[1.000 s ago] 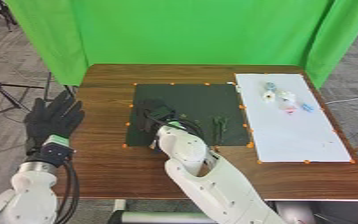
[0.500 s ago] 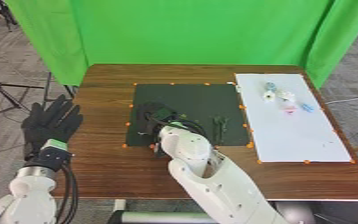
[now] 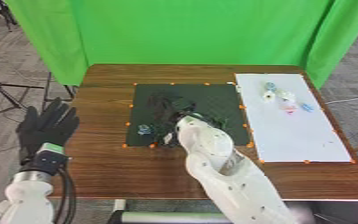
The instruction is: Arrange flowers
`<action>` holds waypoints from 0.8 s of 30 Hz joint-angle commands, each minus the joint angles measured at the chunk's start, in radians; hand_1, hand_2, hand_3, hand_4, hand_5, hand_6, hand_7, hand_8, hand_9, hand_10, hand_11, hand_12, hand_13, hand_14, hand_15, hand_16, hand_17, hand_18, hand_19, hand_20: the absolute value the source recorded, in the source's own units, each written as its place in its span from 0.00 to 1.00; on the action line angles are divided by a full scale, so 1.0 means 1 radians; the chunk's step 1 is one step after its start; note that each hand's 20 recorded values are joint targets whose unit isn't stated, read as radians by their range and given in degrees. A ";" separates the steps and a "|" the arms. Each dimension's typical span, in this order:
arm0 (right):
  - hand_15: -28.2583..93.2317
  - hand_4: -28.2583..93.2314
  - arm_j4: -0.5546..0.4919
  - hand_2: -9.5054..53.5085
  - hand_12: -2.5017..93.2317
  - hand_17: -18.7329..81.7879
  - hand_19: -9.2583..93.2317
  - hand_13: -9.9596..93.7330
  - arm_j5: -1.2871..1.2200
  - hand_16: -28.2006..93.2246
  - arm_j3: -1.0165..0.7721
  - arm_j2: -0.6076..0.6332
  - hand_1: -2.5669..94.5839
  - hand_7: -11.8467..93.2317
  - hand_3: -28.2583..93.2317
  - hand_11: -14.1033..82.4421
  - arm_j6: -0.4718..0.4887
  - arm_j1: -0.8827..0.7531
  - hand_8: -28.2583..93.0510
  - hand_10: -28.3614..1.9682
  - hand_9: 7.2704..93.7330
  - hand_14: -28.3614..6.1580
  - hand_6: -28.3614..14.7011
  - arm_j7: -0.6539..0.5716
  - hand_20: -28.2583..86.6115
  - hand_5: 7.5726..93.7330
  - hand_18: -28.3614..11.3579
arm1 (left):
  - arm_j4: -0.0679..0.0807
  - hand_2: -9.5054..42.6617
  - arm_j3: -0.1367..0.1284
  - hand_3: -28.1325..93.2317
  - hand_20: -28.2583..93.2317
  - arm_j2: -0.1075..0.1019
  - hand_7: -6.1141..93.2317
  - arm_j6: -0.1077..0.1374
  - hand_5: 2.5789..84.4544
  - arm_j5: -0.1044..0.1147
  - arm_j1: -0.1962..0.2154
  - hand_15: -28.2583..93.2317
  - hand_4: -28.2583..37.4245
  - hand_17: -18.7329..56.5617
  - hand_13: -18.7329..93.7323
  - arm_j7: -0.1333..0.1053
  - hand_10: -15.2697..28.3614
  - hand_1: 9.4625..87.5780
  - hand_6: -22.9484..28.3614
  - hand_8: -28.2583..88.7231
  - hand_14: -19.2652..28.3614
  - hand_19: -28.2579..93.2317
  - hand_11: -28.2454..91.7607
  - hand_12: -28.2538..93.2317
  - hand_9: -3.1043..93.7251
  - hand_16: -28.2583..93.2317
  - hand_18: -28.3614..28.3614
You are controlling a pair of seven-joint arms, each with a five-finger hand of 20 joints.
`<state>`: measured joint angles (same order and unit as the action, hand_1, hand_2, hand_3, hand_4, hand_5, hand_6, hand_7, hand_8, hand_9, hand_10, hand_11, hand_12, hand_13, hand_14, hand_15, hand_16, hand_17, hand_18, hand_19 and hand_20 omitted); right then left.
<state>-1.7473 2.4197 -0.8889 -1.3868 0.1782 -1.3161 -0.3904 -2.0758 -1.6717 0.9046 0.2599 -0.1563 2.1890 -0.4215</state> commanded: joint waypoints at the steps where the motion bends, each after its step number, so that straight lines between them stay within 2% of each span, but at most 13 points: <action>1: 0.74 0.00 -0.022 0.00 0.19 0.58 0.98 0.76 -0.016 0.46 -0.199 0.235 0.45 0.28 0.91 0.28 -0.160 -0.041 0.14 0.43 0.58 0.56 0.55 -0.119 0.56 0.55 0.15 | -0.027 0.50 -0.032 0.81 0.30 0.005 0.20 -0.020 0.44 0.006 0.057 0.50 0.00 0.20 0.37 -0.040 0.64 0.20 0.57 0.15 0.67 0.50 0.39 0.29 0.37 0.15 0.69; 3: 0.74 0.00 -0.010 0.00 0.19 0.58 0.98 0.76 -0.017 0.46 -0.239 0.281 0.45 0.27 0.91 0.28 -0.158 -0.058 0.14 0.42 0.58 0.56 0.54 -0.154 0.56 0.55 0.15 | -0.034 0.50 -0.041 0.81 0.30 0.005 0.20 -0.016 0.44 0.006 0.068 0.50 0.00 0.20 0.37 -0.038 0.64 0.19 0.57 0.15 0.67 0.49 0.39 0.29 0.37 0.15 0.69; 4: 0.74 0.00 -0.002 0.00 0.19 0.58 0.98 0.76 -0.015 0.46 -0.262 0.298 0.45 0.27 0.91 0.28 -0.146 -0.063 0.14 0.42 0.57 0.55 0.54 -0.162 0.56 0.54 0.15 | -0.037 0.50 -0.045 0.81 0.30 0.005 0.20 -0.018 0.44 0.009 0.078 0.50 0.00 0.20 0.37 -0.046 0.64 0.19 0.57 0.15 0.67 0.49 0.39 0.29 0.37 0.15 0.69; 5: 0.74 0.00 0.003 0.00 0.19 0.58 0.98 0.75 -0.019 0.45 -0.273 0.325 0.45 0.27 0.91 0.27 -0.162 -0.075 0.14 0.42 0.57 0.55 0.54 -0.187 0.56 0.54 0.16 | -0.034 0.50 -0.048 0.81 0.30 0.010 0.20 -0.021 0.44 0.001 0.075 0.50 0.00 0.20 0.37 -0.033 0.64 0.20 0.57 0.15 0.67 0.49 0.39 0.29 0.37 0.15 0.69; 7: 0.75 0.00 0.005 0.00 0.19 0.57 0.98 0.75 -0.037 0.45 -0.307 0.366 0.45 0.27 0.91 0.27 -0.155 -0.106 0.14 0.42 0.55 0.54 0.53 -0.205 0.56 0.53 0.16 | -0.036 0.50 -0.049 0.81 0.30 0.008 0.20 -0.027 0.44 0.000 0.084 0.50 0.00 0.20 0.37 -0.037 0.64 0.19 0.57 0.15 0.67 0.49 0.39 0.29 0.37 0.15 0.69; 9: 0.75 0.00 -0.002 0.00 0.19 0.57 0.98 0.75 -0.044 0.45 -0.335 0.400 0.45 0.27 0.91 0.27 -0.139 -0.136 0.14 0.42 0.54 0.54 0.53 -0.215 0.56 0.53 0.16 | -0.034 0.50 -0.056 0.81 0.30 0.007 0.20 -0.046 0.44 -0.009 0.088 0.50 0.00 0.20 0.37 -0.028 0.64 0.19 0.57 0.15 0.67 0.49 0.39 0.29 0.36 0.15 0.69; 11: 0.75 0.00 0.005 0.00 0.18 0.57 0.98 0.74 -0.015 0.45 -0.353 0.422 0.45 0.27 0.91 0.27 -0.144 -0.159 0.14 0.42 0.53 0.54 0.53 -0.222 0.56 0.52 0.16 | -0.039 0.49 -0.061 0.82 0.30 0.008 0.20 -0.044 0.44 -0.009 0.095 0.50 0.00 0.20 0.37 -0.032 0.64 0.19 0.57 0.15 0.67 0.49 0.39 0.29 0.36 0.15 0.69; 13: 0.75 0.00 0.008 0.00 0.18 0.57 0.98 0.74 -0.009 0.44 -0.384 0.434 0.45 0.27 0.91 0.26 -0.116 -0.175 0.14 0.42 0.52 0.54 0.53 -0.238 0.56 0.52 0.16 | -0.036 0.49 -0.062 0.81 0.30 0.011 0.20 -0.054 0.44 -0.020 0.095 0.50 0.00 0.20 0.37 -0.024 0.63 0.20 0.57 0.15 0.66 0.49 0.39 0.29 0.36 0.15 0.69; 15: 0.75 0.00 0.031 0.00 0.18 0.57 0.98 0.74 0.011 0.44 -0.405 0.444 0.45 0.27 0.91 0.25 -0.082 -0.166 0.14 0.42 0.50 0.54 0.53 -0.254 0.56 0.50 0.16 | -0.029 0.48 -0.063 0.81 0.30 0.020 0.20 -0.075 0.43 -0.031 0.089 0.49 0.00 0.20 0.37 0.003 0.63 0.20 0.56 0.15 0.66 0.49 0.39 0.29 0.36 0.15 0.69; 16: 0.75 0.00 0.042 0.00 0.18 0.57 0.98 0.74 0.010 0.44 -0.421 0.447 0.45 0.27 0.91 0.25 -0.055 -0.161 0.14 0.41 0.49 0.54 0.52 -0.257 0.56 0.49 0.16 | -0.026 0.48 -0.060 0.81 0.30 0.021 0.20 -0.082 0.43 -0.033 0.086 0.49 0.00 0.20 0.37 0.008 0.63 0.20 0.56 0.16 0.66 0.49 0.39 0.29 0.36 0.15 0.69; 19: 0.75 0.00 0.073 0.00 0.17 0.56 0.96 0.72 -0.054 0.44 -0.453 0.448 0.45 0.26 0.91 0.23 0.000 -0.130 0.14 0.41 0.44 0.54 0.51 -0.292 0.55 0.45 0.17 | -0.028 0.48 -0.056 0.81 0.30 0.032 0.20 -0.072 0.43 -0.032 0.088 0.49 0.00 0.20 0.37 0.013 0.63 0.20 0.56 0.16 0.66 0.49 0.38 0.29 0.36 0.15 0.69; 20: 0.75 0.00 0.085 0.00 0.17 0.56 0.96 0.72 -0.063 0.44 -0.454 0.448 0.45 0.25 0.92 0.23 0.003 -0.116 0.14 0.41 0.42 0.53 0.50 -0.300 0.55 0.44 0.17 | -0.029 0.48 -0.054 0.81 0.30 0.028 0.20 -0.071 0.43 -0.024 0.092 0.49 0.00 0.20 0.37 0.005 0.63 0.20 0.56 0.16 0.66 0.48 0.38 0.30 0.36 0.15 0.69; 24: 0.75 0.00 0.115 0.00 0.16 0.56 0.96 0.71 -0.071 0.43 -0.437 0.453 0.44 0.24 0.92 0.23 0.013 -0.077 0.15 0.39 0.40 0.52 0.49 -0.304 0.54 0.43 0.17 | -0.033 0.47 -0.056 0.81 0.30 0.029 0.20 -0.064 0.43 -0.019 0.101 0.48 0.00 0.20 0.37 -0.008 0.63 0.20 0.56 0.16 0.66 0.48 0.38 0.30 0.36 0.15 0.69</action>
<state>-1.6726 2.3857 -1.3297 -0.9509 0.1994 -1.4688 -0.6613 -2.1034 -1.7292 0.9215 0.2002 -0.1814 2.2718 -0.4237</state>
